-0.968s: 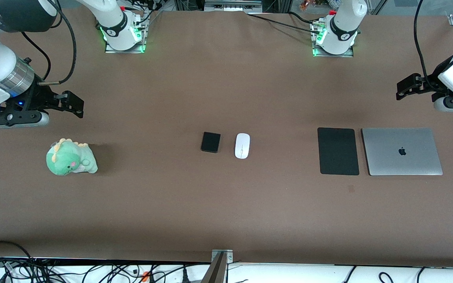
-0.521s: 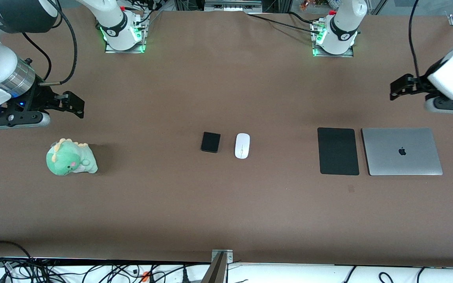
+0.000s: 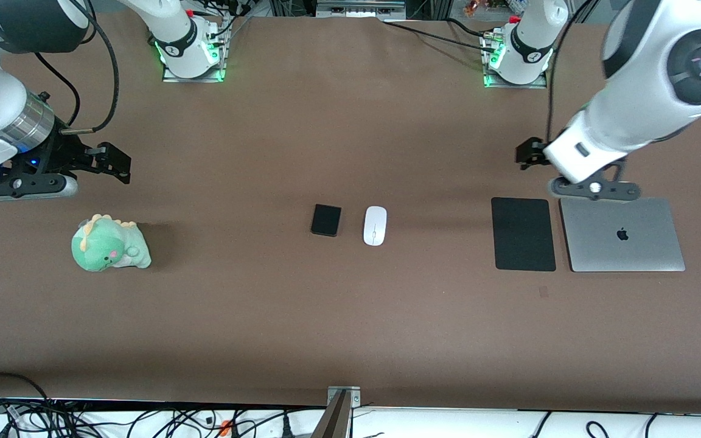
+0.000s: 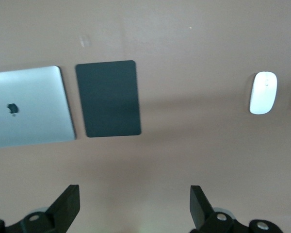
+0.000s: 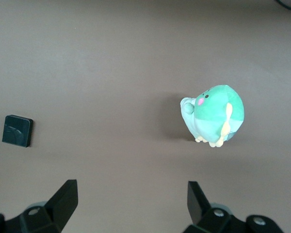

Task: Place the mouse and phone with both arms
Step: 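Lower the left gripper over the white mouse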

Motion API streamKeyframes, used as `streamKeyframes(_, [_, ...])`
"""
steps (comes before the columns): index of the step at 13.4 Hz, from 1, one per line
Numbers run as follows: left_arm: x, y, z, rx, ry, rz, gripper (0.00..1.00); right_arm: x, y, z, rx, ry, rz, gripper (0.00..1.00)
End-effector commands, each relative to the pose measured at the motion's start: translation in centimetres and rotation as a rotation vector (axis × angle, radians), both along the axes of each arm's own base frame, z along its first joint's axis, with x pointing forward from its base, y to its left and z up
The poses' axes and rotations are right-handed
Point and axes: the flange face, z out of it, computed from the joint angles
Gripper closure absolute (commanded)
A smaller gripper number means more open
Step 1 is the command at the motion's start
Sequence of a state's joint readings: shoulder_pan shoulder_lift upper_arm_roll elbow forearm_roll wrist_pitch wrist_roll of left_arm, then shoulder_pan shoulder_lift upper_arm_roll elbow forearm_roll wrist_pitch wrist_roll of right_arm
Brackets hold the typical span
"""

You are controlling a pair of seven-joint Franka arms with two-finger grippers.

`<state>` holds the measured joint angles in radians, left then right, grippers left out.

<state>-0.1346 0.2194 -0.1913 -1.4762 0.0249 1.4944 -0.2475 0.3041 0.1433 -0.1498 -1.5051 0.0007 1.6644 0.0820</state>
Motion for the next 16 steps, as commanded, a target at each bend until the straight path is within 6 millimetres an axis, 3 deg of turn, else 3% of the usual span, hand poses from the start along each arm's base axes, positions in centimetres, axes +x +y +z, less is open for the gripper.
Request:
streamKeyframes(1, [0.9, -4.4, -1.4, 0.007, -0.019, 0.013, 0.00, 0.1, -0.3, 0.4, 0.022, -0.001, -0.011, 0.00])
streamKeyframes(9, [0.9, -19.7, -12.4, -0.022, -0.089, 0.137, 0.00, 0.0, -0.3, 0.5, 0.022, 0.004, -0.008, 0.00])
streamKeyframes(13, [-0.2, -25.3, -17.5, -0.056, -0.121, 0.115, 0.00, -0.1, -0.3, 0.4, 0.021, 0.007, -0.008, 0.00])
streamKeyframes(16, [-0.8, -28.1, -22.3, -0.077, -0.152, 0.089, 0.00, -0.1, -0.3, 0.2, 0.020, 0.013, -0.008, 0.00])
